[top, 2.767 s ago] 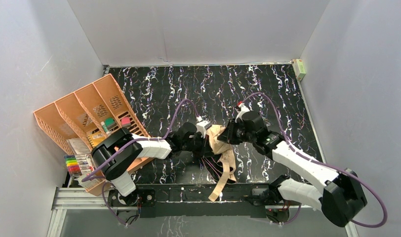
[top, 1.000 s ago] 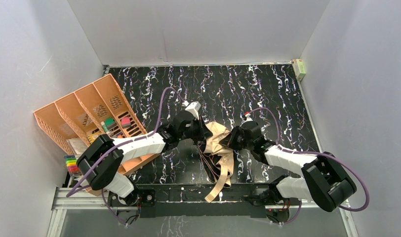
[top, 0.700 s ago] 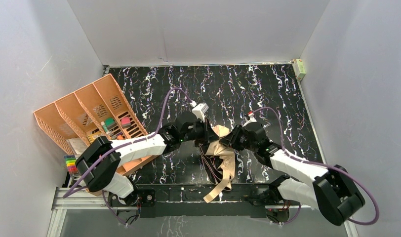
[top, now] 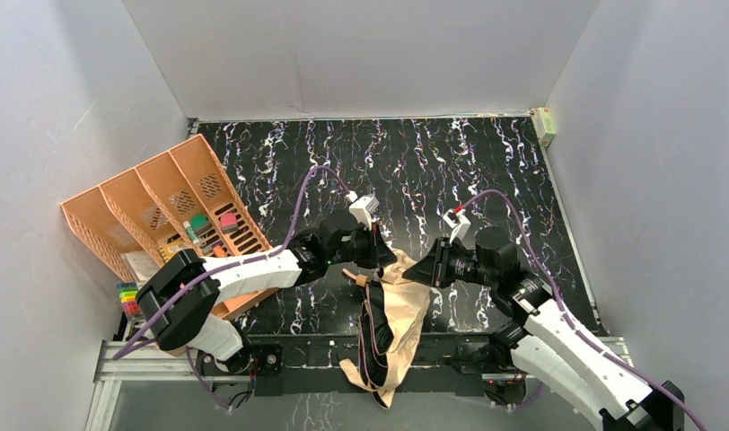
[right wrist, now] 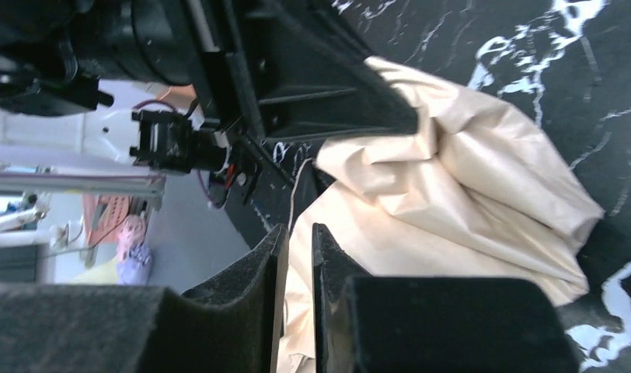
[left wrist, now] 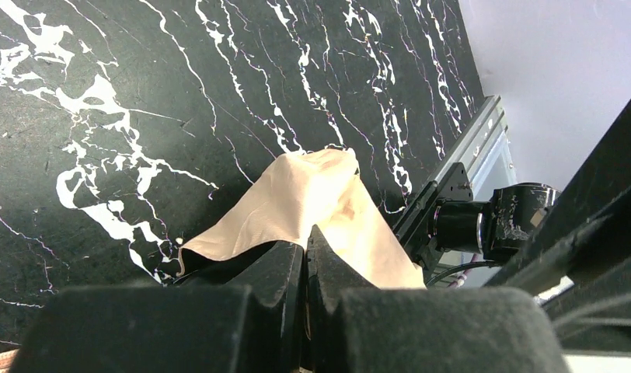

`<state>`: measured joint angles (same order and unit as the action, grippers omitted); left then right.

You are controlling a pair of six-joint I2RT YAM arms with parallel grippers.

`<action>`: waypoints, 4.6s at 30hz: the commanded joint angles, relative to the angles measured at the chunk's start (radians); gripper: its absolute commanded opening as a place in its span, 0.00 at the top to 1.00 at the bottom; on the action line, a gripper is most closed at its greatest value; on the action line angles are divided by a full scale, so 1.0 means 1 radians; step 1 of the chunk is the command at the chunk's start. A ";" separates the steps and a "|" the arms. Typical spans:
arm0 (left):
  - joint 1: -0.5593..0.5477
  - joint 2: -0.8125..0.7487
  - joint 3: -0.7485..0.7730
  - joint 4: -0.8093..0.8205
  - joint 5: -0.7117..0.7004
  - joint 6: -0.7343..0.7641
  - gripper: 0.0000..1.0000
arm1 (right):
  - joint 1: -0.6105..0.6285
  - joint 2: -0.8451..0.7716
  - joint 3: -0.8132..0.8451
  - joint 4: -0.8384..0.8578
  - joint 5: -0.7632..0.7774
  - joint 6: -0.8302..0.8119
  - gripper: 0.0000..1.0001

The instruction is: Put away the umbrella

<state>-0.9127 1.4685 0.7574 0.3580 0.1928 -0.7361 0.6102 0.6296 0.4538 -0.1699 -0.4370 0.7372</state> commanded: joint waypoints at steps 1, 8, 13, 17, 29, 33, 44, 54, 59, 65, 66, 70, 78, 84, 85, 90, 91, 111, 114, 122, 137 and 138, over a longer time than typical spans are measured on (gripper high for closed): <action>0.000 -0.006 0.009 0.005 -0.015 0.011 1.00 | 0.028 0.005 -0.019 0.090 -0.156 -0.010 0.76; 0.000 0.002 0.011 0.002 -0.016 0.013 1.00 | 0.213 0.007 -0.076 0.132 -0.044 0.053 0.78; -0.001 -0.001 0.013 -0.004 -0.016 0.013 1.00 | 0.372 0.032 -0.103 0.111 0.169 0.095 0.83; -0.001 -0.005 0.014 -0.010 -0.017 0.017 1.00 | 0.408 0.028 -0.127 0.063 0.325 0.135 0.89; -0.001 -0.006 0.013 0.012 -0.023 -0.005 1.00 | 0.410 0.239 -0.286 0.298 0.516 0.192 0.93; 0.003 0.017 0.043 0.017 -0.029 -0.005 1.00 | 0.410 0.347 -0.289 0.410 0.601 0.185 0.93; 0.046 0.040 0.163 -0.034 0.001 0.040 1.00 | 0.221 0.669 -0.140 0.540 0.663 0.113 0.95; 0.040 -0.073 0.068 -0.043 0.039 0.003 1.00 | 0.168 0.775 -0.121 0.555 0.609 0.173 0.95; -0.005 -0.127 -0.013 -0.030 0.026 -0.024 1.00 | 0.153 0.785 -0.120 0.549 0.595 0.185 0.95; -0.063 -0.109 -0.121 0.074 -0.018 -0.070 1.00 | 0.147 0.808 -0.106 0.564 0.562 0.196 0.96; -0.069 -0.088 -0.137 0.106 -0.020 -0.079 1.00 | 0.146 0.814 -0.106 0.568 0.554 0.199 0.96; -0.082 0.030 -0.191 0.226 -0.021 -0.115 1.00 | 0.146 0.827 -0.105 0.583 0.529 0.209 0.96; -0.116 0.176 -0.244 0.328 -0.044 -0.145 1.00 | 0.147 0.766 -0.139 0.562 0.528 0.224 0.91; -0.115 0.251 -0.259 0.334 -0.066 -0.138 1.00 | 0.146 0.593 -0.140 0.382 0.578 0.195 0.73; -0.116 0.258 -0.255 0.325 -0.070 -0.133 1.00 | 0.146 0.556 -0.133 0.327 0.595 0.185 0.71; -0.116 0.289 -0.222 0.256 -0.090 -0.102 1.00 | 0.146 0.310 -0.074 0.062 0.671 0.098 0.65; -0.115 0.292 -0.211 0.244 -0.090 -0.094 1.00 | 0.146 0.269 -0.064 0.043 0.660 0.065 0.66; -0.115 0.307 -0.163 0.193 -0.076 -0.045 1.00 | 0.112 0.595 0.040 0.284 0.379 -0.031 0.90; -0.115 0.275 -0.165 0.189 -0.078 -0.036 1.00 | 0.101 0.649 0.016 0.312 0.411 -0.010 0.91; -0.114 0.085 -0.139 0.032 -0.144 0.021 0.74 | 0.066 0.783 0.019 0.285 0.499 0.009 0.93; 0.273 -0.158 0.153 -0.441 0.089 0.442 0.06 | 0.045 0.733 -0.141 0.334 0.410 0.007 0.92; 0.280 -0.113 0.204 -0.468 0.130 0.491 0.03 | 0.046 0.731 -0.145 0.338 0.402 0.006 0.92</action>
<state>-0.6674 1.2469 0.8391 0.0479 0.1257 -0.4736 0.6662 1.3346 0.3836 0.3134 -0.0517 0.7856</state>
